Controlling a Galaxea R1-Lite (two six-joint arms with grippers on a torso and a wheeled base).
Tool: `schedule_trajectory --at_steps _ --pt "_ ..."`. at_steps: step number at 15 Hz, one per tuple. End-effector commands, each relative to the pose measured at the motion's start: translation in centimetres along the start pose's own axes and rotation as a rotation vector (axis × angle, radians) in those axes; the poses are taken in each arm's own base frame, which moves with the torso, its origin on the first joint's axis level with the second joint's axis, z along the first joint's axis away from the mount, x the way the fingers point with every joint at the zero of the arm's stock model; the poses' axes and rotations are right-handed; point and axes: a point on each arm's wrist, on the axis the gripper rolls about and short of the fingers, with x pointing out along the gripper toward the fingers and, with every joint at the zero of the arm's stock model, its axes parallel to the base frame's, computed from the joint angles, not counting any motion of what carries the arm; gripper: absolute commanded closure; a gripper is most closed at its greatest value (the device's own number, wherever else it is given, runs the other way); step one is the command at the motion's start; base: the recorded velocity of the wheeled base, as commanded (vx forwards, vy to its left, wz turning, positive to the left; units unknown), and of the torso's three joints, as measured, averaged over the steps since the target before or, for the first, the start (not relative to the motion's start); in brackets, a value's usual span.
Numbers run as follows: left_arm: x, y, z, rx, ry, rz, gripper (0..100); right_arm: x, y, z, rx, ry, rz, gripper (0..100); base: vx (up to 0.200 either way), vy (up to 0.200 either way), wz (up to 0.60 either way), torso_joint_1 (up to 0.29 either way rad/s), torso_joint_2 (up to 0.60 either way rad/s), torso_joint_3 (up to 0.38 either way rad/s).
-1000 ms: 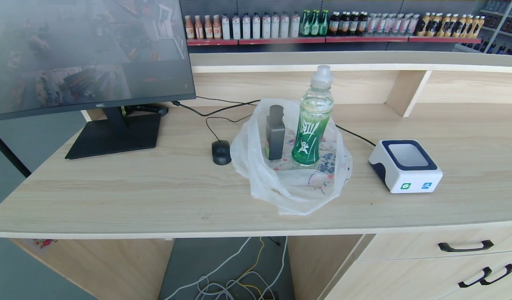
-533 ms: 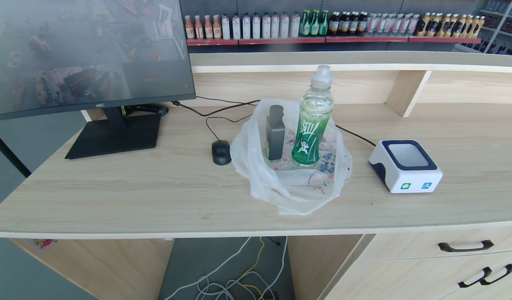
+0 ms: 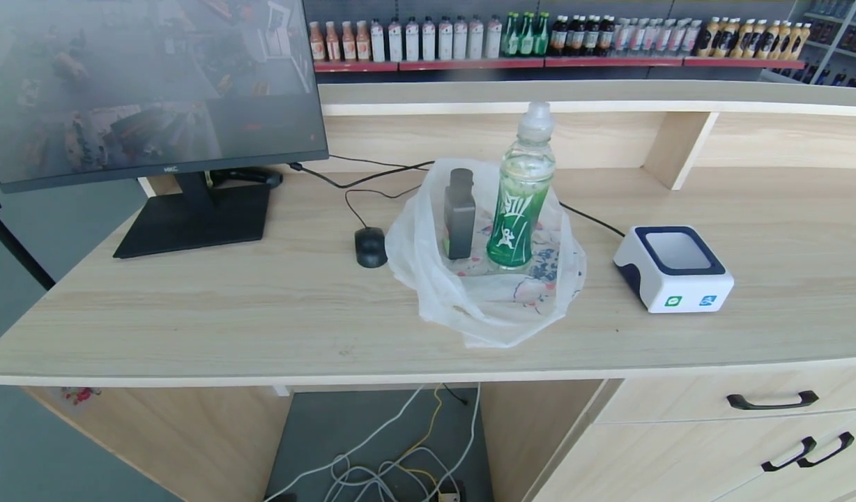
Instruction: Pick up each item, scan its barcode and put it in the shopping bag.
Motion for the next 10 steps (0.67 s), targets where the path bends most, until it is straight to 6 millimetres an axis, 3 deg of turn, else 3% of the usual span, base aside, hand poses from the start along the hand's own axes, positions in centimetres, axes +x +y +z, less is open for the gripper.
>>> schedule_trajectory --at_steps 1,10 --pt "0.0 0.0 0.0 -0.002 0.0 0.001 0 0.01 0.0 0.01 -0.001 0.002 0.001 0 0.0 -0.2 0.0 -0.007 0.0 0.002" --pt "0.0 0.0 0.0 -0.002 0.0 0.001 0 0.01 0.0 0.01 -0.008 0.002 0.001 0 0.0 -0.2 0.0 0.002 0.0 0.002"
